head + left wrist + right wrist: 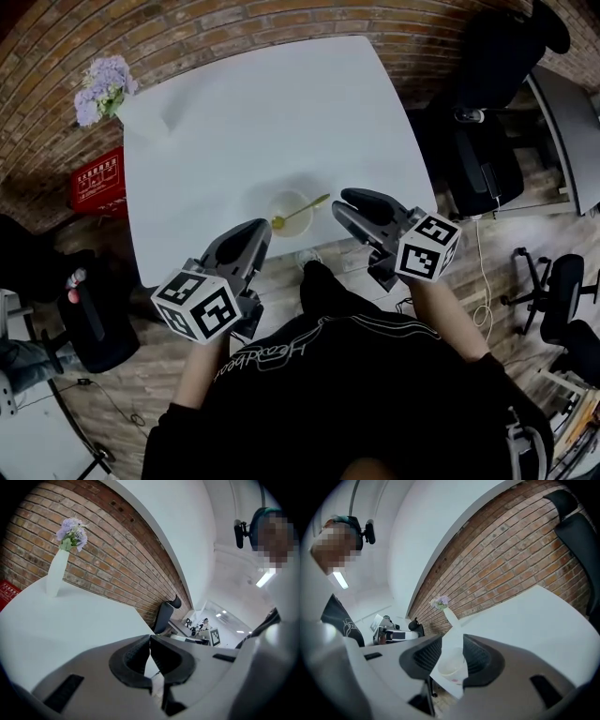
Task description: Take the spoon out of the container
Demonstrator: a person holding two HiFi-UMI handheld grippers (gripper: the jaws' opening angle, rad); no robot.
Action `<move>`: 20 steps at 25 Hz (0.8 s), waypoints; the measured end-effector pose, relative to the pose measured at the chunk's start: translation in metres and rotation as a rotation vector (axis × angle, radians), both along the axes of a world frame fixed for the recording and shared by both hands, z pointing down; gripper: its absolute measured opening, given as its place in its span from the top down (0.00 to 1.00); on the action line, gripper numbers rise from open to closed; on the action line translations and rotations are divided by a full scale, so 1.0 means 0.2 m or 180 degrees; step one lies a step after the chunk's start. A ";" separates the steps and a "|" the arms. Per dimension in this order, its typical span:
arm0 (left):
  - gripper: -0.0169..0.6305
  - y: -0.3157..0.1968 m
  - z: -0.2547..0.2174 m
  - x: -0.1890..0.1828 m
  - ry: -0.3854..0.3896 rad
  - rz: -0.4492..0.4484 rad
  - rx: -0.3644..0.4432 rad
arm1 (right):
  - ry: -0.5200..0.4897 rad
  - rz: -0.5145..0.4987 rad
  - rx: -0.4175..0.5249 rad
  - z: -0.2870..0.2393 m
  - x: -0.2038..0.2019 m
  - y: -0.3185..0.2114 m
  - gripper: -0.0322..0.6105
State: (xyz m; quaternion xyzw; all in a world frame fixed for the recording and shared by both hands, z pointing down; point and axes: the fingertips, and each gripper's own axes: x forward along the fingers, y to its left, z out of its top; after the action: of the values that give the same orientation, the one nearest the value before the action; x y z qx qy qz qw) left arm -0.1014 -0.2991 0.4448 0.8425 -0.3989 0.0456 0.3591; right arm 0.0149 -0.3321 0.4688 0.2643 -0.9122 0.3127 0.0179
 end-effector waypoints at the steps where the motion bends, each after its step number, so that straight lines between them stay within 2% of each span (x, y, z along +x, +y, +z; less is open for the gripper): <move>1: 0.97 0.00 0.01 0.00 0.0001 -0.0011 -0.0018 | 0.0010 -0.0009 -0.0011 0.02 -0.01 0.00 0.78; 6: 0.97 0.02 0.06 -0.02 -0.0003 -0.0070 -0.0082 | 0.0196 -0.0029 -0.0007 0.12 -0.03 -0.01 0.74; 11: 0.97 0.03 0.08 -0.05 -0.0017 -0.0125 -0.0119 | 0.0244 -0.0063 -0.0133 0.22 -0.08 -0.02 0.74; 20: 0.97 0.05 0.12 -0.10 0.0010 -0.0204 -0.0179 | 0.0336 -0.0081 -0.0151 0.31 -0.17 -0.03 0.76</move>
State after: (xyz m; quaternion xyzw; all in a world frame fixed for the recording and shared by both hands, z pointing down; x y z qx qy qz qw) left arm -0.1211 -0.2891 0.4687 0.8189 -0.4237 0.0439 0.3846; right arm -0.0194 -0.3372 0.5301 0.2682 -0.9056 0.3196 0.0763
